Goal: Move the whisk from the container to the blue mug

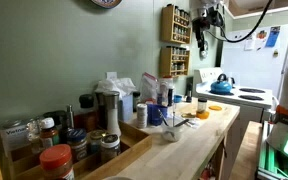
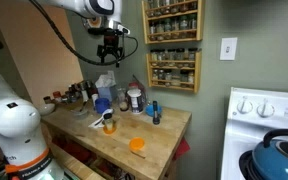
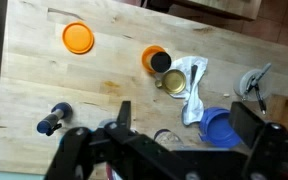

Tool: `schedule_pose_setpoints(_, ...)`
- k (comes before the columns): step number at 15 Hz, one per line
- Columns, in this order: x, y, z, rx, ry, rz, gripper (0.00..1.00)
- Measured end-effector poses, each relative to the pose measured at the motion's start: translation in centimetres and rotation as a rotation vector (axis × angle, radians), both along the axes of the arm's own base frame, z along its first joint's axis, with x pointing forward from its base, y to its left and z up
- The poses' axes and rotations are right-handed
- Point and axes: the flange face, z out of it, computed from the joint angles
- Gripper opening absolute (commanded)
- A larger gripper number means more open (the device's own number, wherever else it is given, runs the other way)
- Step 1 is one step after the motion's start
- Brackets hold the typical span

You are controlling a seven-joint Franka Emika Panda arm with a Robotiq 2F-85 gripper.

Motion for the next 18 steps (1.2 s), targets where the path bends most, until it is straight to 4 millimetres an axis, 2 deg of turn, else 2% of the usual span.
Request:
schedule_pose_setpoints(4, 0.0, 0.2, 0.0, 0.003, 0.0, 0.003, 1.0)
schedule_pose_setpoints(6, 0.1, 1.8, -0.7, 0.03, 0.01, 0.026, 1.0)
schedule_pose_setpoints(8, -0.1, 5.2, -2.2, 0.075, 0.031, 0.073, 1.0)
schedule_pose_setpoints(10, -0.9, 9.4, -4.0, 0.113, 0.063, 0.149, 1.0)
schedule_pose_setpoints(12, -2.3, 13.7, -5.9, 0.138, 0.109, 0.253, 1.0)
schedule_pose_setpoints(14, -3.9, 16.9, -8.0, 0.145, 0.159, 0.358, 1.0)
schedule_pose_setpoints(16, -5.0, 18.5, -9.4, 0.141, 0.194, 0.415, 1.0)
schedule_pose_setpoints(18, -5.1, 18.5, -9.6, 0.144, 0.198, 0.426, 1.0)
